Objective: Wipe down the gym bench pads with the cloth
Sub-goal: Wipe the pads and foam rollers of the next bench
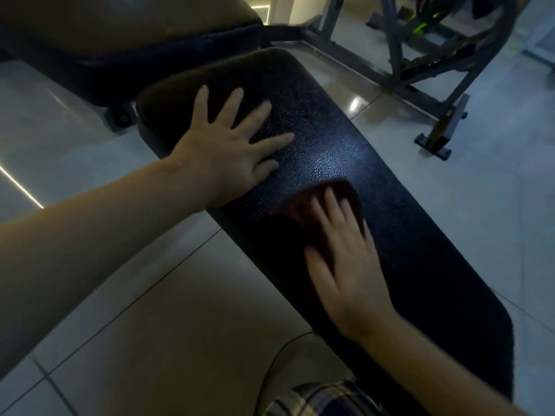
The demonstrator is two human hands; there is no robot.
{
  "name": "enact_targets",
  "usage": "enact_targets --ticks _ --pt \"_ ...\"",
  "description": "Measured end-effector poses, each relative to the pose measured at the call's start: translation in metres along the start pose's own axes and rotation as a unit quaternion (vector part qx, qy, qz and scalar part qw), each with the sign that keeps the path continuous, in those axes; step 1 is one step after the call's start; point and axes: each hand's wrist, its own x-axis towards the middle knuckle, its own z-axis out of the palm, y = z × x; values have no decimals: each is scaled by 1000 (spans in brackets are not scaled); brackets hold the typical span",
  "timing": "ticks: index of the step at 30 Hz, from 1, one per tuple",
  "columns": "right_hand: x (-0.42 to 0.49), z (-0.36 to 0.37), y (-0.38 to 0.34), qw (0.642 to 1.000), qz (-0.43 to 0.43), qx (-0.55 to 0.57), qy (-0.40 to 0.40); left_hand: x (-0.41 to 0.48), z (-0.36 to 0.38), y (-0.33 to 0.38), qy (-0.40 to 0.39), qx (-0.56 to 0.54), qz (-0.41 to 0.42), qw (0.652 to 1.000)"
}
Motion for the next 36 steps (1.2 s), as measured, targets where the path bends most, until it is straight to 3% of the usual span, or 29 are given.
enact_targets --ticks 4,7,12,15,20,24,28,31,36 --pt "-34 7 3 1000 11 -12 -18 4 4 -5 -25 40 36 998" --pt "31 2 6 999 38 -14 7 2 3 -5 -22 36 41 998" --pt "175 -12 37 980 190 20 60 2 1 -4 -16 34 36 999" --pt "201 -15 47 977 198 38 61 1 -3 -2 -28 29 22 999" --pt "122 -16 57 995 94 16 30 -2 -11 39 -81 19 -50 995" --pt "-18 -13 56 999 36 30 16 -9 6 86 -65 19 -4 998" --pt "-116 -4 57 1000 23 -4 -10 -10 10 86 -39 15 5 999" --pt "-94 -5 60 999 44 -1 8 -9 12 86 -27 25 7 999" --pt "50 -19 96 992 121 3 28 -9 7 88 -39 24 -5 999"
